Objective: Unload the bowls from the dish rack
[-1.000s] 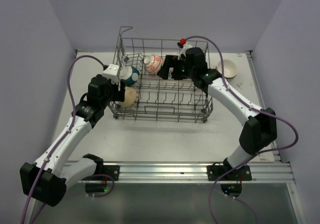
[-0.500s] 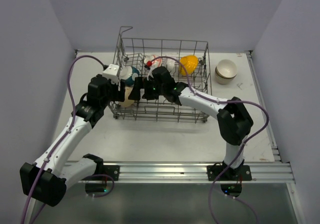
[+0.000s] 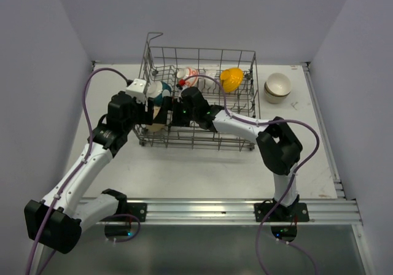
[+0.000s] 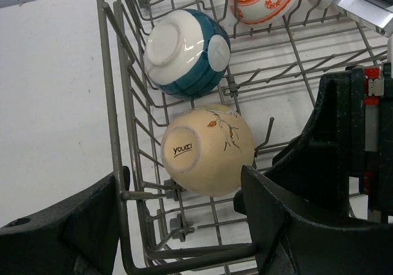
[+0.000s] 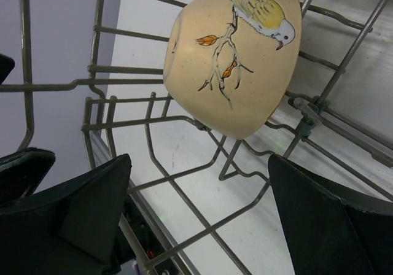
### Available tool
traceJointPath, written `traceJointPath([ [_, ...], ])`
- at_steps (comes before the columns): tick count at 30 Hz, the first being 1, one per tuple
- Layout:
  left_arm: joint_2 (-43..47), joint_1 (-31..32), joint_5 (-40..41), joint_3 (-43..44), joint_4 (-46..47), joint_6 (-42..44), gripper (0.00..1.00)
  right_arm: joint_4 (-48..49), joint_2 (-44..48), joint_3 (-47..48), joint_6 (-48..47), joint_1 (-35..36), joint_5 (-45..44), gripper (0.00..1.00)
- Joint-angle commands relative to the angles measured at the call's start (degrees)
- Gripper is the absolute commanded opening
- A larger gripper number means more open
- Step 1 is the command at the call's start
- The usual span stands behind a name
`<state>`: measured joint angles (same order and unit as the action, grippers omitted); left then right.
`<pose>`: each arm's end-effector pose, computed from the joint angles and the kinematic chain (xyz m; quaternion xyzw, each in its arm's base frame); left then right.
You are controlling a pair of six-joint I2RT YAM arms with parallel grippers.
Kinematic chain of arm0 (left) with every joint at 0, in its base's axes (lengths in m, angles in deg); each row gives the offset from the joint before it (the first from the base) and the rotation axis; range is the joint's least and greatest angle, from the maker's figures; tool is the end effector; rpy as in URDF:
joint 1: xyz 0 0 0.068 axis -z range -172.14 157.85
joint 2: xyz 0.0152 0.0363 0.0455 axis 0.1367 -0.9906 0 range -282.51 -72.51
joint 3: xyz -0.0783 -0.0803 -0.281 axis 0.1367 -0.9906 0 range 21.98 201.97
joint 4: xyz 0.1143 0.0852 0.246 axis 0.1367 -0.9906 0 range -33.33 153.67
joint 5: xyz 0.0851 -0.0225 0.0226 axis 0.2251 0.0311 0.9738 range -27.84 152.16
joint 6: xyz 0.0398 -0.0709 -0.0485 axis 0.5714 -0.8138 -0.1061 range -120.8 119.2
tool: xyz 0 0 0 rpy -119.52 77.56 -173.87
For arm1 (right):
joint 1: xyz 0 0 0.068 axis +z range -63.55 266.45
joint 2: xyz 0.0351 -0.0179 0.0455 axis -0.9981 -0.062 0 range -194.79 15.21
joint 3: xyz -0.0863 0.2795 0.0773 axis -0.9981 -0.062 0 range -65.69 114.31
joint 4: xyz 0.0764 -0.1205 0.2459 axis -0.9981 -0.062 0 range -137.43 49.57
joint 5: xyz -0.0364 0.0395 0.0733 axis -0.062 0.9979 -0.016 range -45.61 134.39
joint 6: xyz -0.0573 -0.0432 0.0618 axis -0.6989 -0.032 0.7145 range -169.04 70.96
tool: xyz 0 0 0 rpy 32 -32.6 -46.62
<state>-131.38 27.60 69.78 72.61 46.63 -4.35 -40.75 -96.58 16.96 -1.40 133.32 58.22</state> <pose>0.2734 -0.0862 0.3187 0.0835 0.8394 -0.0529 0.5344 0.3477 0.4012 0.2312 -0.0549 0.8577 0.4381 0.2634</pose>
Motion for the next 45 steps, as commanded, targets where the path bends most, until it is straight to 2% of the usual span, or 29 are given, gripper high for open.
traceJointPath([
  [1, 2.1, 1.2, -7.4, 1.0, 3.4, 1.1, 0.69, 4.3, -1.2, 0.9, 2.8, 0.0, -1.9, 0.98],
  [7, 2.3, 1.1, -10.3, 1.0, 3.6, 1.1, 0.79, 7.6, -3.5, 1.2, 5.4, 0.0, -2.0, 0.99],
  [12, 2.3, 1.2, -11.8, 1.0, 3.7, 1.3, 1.0, 11.5, -5.3, 1.0, 6.9, 0.2, -2.1, 0.98],
  [29, 2.0, 1.3, -11.6, 0.9, 3.9, 1.1, 1.0, 36.6, -2.6, -9.1, 11.5, 0.8, 1.5, 0.98],
  [32, 1.9, 1.3, -11.7, 1.0, 3.9, 1.1, 1.0, 38.4, -3.3, -9.4, 12.2, 0.8, 2.5, 0.98],
  [37, 2.1, 1.4, -11.4, 0.9, 3.9, 1.1, 1.0, 40.0, -6.1, -7.9, 14.9, 0.7, 4.8, 0.92],
  [45, 2.2, 1.5, -11.3, 0.9, 3.8, 1.0, 1.0, 36.2, -9.6, -4.1, 15.1, 0.8, 6.4, 0.82],
])
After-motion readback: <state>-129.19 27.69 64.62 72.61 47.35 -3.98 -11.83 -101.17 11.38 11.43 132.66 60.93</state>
